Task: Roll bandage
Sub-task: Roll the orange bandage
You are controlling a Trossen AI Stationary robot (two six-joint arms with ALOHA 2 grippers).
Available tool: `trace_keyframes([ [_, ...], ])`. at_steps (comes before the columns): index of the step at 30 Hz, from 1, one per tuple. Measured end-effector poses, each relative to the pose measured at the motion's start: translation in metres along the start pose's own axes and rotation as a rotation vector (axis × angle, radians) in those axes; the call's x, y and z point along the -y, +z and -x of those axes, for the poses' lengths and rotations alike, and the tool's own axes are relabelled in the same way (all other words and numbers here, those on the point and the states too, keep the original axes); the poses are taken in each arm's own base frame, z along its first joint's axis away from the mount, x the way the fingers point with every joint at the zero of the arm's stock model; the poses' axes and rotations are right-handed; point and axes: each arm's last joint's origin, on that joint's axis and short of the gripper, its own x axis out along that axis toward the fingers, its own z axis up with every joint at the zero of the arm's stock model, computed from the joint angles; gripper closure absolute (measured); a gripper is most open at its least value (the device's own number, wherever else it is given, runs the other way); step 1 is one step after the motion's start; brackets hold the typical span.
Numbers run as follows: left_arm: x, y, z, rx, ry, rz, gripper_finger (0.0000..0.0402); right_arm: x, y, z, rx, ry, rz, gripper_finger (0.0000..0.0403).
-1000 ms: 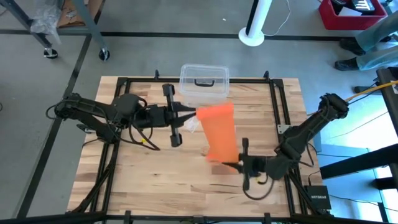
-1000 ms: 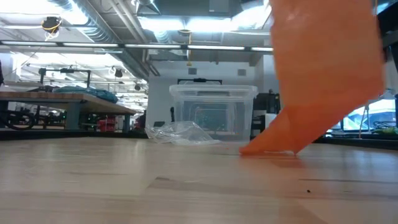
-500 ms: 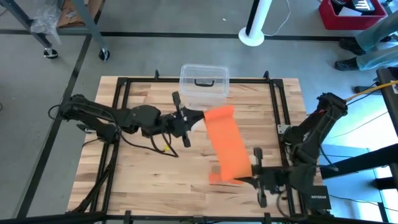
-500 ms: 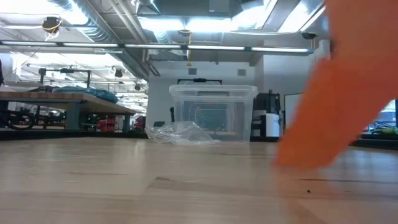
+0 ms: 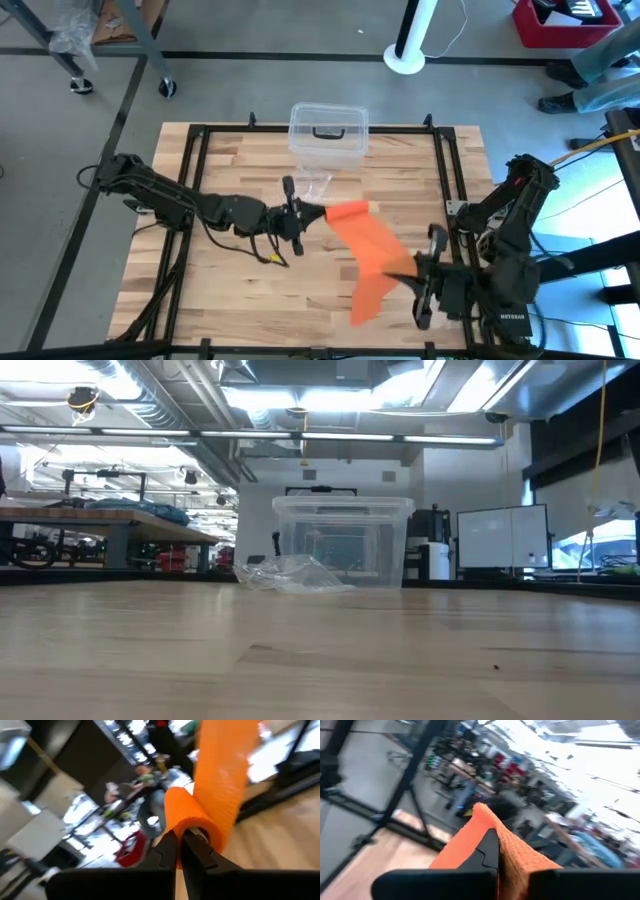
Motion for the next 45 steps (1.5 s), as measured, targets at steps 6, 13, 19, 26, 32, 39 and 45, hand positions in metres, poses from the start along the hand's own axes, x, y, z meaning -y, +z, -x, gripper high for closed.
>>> trace_keyframes([
  [6, 0.025, -0.007, 0.0, -0.001, -0.094, 0.007, 0.0401, 0.037, 0.014, -0.018, -0.005, -0.107, -0.062, 0.04],
  [13, 0.049, -0.009, 0.0, -0.004, -0.164, -0.042, 0.0402, 0.078, 0.015, -0.043, -0.009, -0.214, -0.105, 0.04],
  [19, 0.057, -0.006, 0.005, 0.046, -0.277, -0.041, 0.0401, 0.105, 0.007, -0.059, -0.071, -0.286, -0.035, 0.04],
  [26, 0.062, -0.002, 0.01, 0.064, -0.298, -0.065, 0.0401, 0.133, -0.01, -0.066, -0.149, -0.35, -0.045, 0.04],
  [32, 0.065, 0.0, 0.012, 0.072, -0.313, -0.066, 0.0401, 0.15, -0.044, -0.082, -0.273, -0.297, -0.088, 0.04],
  [39, 0.069, 0.003, 0.016, 0.107, -0.361, -0.07, 0.0401, 0.165, -0.099, -0.102, -0.457, -0.16, -0.255, 0.04],
  [45, 0.069, 0.003, 0.016, 0.112, -0.358, -0.067, 0.0401, 0.154, -0.151, -0.116, -0.558, -0.012, -0.423, 0.04],
])
